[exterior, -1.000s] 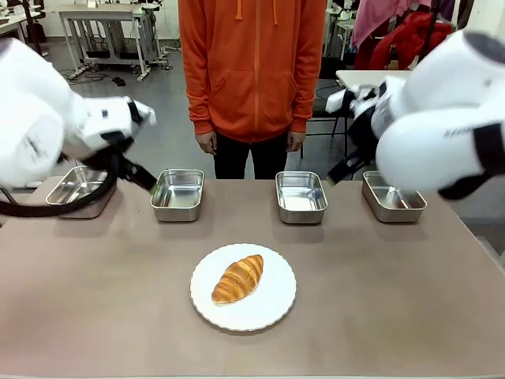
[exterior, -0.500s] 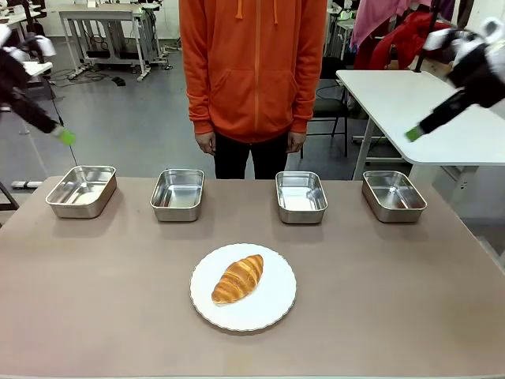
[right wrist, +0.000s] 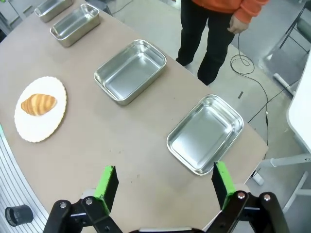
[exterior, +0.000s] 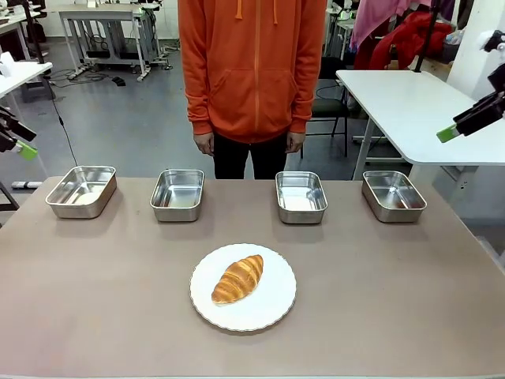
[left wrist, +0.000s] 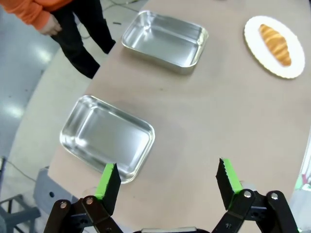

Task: Place the bread in the container.
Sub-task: Place the Butter Roll into the Airtight Container indicated by the human.

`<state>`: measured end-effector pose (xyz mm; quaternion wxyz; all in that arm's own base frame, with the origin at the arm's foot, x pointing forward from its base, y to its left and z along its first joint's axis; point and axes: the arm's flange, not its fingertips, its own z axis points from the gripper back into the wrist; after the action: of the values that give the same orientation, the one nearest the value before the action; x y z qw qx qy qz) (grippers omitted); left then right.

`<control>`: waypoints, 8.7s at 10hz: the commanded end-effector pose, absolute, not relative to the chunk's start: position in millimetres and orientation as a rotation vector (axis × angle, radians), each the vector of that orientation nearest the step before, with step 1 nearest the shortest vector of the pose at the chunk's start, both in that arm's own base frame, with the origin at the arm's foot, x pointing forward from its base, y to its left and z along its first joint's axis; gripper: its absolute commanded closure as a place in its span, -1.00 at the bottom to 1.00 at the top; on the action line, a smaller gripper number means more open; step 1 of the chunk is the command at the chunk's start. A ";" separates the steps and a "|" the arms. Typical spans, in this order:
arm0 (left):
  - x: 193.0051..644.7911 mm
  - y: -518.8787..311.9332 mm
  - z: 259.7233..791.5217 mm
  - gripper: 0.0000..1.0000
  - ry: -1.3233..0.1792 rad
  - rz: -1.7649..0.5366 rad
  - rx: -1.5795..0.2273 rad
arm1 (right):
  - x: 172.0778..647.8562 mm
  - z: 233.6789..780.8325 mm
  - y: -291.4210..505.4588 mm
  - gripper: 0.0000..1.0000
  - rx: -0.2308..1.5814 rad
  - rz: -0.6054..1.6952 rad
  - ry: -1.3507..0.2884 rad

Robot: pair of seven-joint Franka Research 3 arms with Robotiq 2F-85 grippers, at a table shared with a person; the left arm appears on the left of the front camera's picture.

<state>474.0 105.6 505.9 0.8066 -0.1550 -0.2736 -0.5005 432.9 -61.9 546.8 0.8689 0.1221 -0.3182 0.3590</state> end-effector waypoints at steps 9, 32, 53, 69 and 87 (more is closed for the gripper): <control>478.8 167.6 535.1 -1.00 -0.802 -0.944 -0.441 | 458.8 580.1 -132.0 -1.00 0.407 0.770 -0.744; 478.9 154.6 543.1 -1.00 -0.811 -0.821 -0.574 | 460.3 580.7 -148.8 -1.00 0.468 0.678 -0.779; 478.9 154.6 543.1 -1.00 -0.811 -0.821 -0.574 | 460.3 580.7 -148.8 -1.00 0.468 0.678 -0.779; 478.9 154.6 543.1 -1.00 -0.811 -0.821 -0.574 | 460.3 580.7 -148.8 -1.00 0.468 0.678 -0.779; 478.9 154.6 543.1 -1.00 -0.811 -0.821 -0.574 | 460.3 580.7 -148.8 -1.00 0.468 0.678 -0.779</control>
<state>479.3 154.3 541.9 0.8043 -0.2684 -0.3717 -0.3779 460.2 -149.1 578.9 0.8484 0.2172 -0.3616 0.3199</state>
